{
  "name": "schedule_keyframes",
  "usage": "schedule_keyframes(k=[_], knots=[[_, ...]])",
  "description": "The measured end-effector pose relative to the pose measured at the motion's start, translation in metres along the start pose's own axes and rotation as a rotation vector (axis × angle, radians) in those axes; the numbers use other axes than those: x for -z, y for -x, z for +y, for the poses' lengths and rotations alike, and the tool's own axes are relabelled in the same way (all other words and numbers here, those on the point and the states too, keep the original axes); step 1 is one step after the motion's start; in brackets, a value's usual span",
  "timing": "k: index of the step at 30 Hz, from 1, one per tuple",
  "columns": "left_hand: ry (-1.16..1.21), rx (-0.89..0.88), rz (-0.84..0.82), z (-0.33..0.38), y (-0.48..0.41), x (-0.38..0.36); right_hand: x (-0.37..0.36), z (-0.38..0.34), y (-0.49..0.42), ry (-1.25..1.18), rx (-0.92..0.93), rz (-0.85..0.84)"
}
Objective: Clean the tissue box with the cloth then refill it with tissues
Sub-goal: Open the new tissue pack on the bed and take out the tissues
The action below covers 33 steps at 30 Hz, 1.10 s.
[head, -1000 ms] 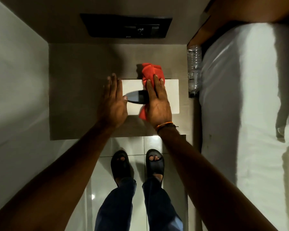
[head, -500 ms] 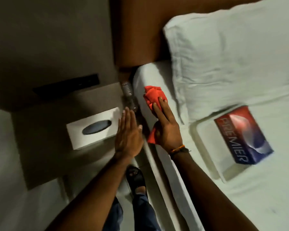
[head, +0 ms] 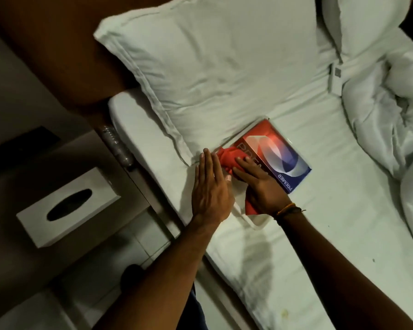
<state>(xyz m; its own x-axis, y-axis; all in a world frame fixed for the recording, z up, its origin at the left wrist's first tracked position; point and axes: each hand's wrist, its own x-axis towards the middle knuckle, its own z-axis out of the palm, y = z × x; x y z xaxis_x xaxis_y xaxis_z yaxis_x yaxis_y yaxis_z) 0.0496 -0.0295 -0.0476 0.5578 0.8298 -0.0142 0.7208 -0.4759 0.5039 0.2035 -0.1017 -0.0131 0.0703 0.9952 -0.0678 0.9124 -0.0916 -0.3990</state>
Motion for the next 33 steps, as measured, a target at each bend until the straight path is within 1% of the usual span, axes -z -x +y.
schedule_keyframes(k=[3, 5, 7, 12, 20, 22, 23, 25, 26, 27, 29, 33], knots=[[-0.058, 0.019, -0.013, 0.004, -0.003, -0.013, -0.017, 0.019, -0.003, 0.008, 0.055, -0.089], [-0.086, 0.039, -0.033, 0.003, -0.004, -0.018, -0.027, 0.029, -0.007, 0.023, 0.109, -0.118], [-0.118, 0.046, -0.049, 0.0, -0.006, -0.022, -0.037, 0.039, -0.01, 0.033, 0.126, -0.138], [-0.174, 0.033, -0.05, -0.006, -0.006, -0.029, -0.059, 0.043, -0.004, 0.153, 0.095, -0.209], [-0.178, 0.023, -0.06, -0.009, -0.008, -0.033, -0.056, 0.035, -0.002, 0.136, 0.009, -0.221], [-0.166, 0.003, -0.067, -0.011, -0.007, -0.031, -0.048, 0.027, -0.002, 0.059, -0.016, -0.19], [-0.16, -0.007, -0.069, -0.015, -0.005, -0.028, -0.042, 0.02, -0.003, 0.008, -0.032, -0.145], [-0.135, 0.005, -0.062, -0.028, -0.002, -0.021, -0.031, 0.005, -0.006, -0.115, -0.067, 0.006], [-0.114, 0.036, -0.052, -0.04, 0.001, -0.015, -0.027, -0.005, -0.011, -0.168, -0.055, 0.084], [-0.095, 0.073, -0.043, -0.055, 0.006, -0.009, -0.024, -0.017, -0.017, -0.2, -0.019, 0.147], [-0.083, 0.153, -0.024, -0.093, 0.018, 0.007, -0.025, -0.048, -0.038, -0.222, 0.082, 0.197], [-0.142, 0.331, 0.005, -0.184, 0.047, 0.043, -0.049, -0.125, -0.095, -0.288, 0.264, 0.166]])
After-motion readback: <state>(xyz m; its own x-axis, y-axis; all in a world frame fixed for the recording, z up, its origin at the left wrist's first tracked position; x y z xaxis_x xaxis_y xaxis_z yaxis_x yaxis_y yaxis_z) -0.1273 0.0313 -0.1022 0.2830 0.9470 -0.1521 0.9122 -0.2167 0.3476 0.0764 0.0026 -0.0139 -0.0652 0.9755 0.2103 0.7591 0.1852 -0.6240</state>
